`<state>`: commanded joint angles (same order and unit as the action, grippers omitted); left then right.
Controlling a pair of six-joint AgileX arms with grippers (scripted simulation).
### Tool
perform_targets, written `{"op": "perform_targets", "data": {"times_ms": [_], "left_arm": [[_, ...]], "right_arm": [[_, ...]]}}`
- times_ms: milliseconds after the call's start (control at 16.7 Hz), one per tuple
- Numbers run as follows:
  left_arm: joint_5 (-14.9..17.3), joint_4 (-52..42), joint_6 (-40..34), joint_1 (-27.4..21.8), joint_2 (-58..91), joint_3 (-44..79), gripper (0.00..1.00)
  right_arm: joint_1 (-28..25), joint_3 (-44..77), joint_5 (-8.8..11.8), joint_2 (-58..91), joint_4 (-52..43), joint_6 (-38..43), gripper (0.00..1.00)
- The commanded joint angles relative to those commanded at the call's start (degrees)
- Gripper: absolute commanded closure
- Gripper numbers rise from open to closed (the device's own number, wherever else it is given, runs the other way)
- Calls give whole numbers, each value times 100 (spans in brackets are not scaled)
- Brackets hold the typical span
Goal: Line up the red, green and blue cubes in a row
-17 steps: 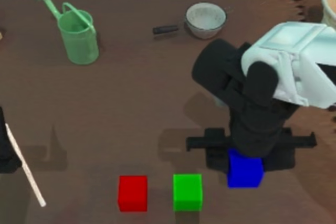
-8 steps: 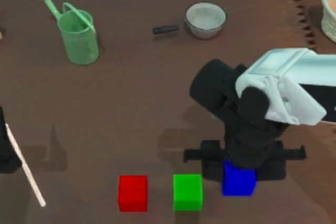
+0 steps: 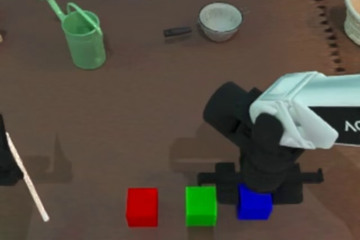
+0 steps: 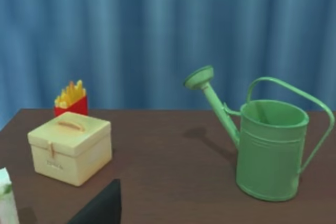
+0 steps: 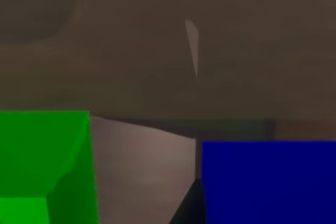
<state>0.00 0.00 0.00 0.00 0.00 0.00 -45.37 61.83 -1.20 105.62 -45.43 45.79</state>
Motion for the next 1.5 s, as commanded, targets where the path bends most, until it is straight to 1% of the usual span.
{"op": "perform_targets", "data": {"times_ms": [780,840,1380,1500], "left_arm": [[0,0,0,0,0,0,0],[0,0,0,0,0,0,0],[0,0,0,0,0,0,0],[0,0,0,0,0,0,0]], "right_arm": [[0,0,0,0,0,0,2],[0,0,0,0,0,0,0],[7,14,1,-11,-19,1,0],[-1,150,9,-76,-232,15,0]]}}
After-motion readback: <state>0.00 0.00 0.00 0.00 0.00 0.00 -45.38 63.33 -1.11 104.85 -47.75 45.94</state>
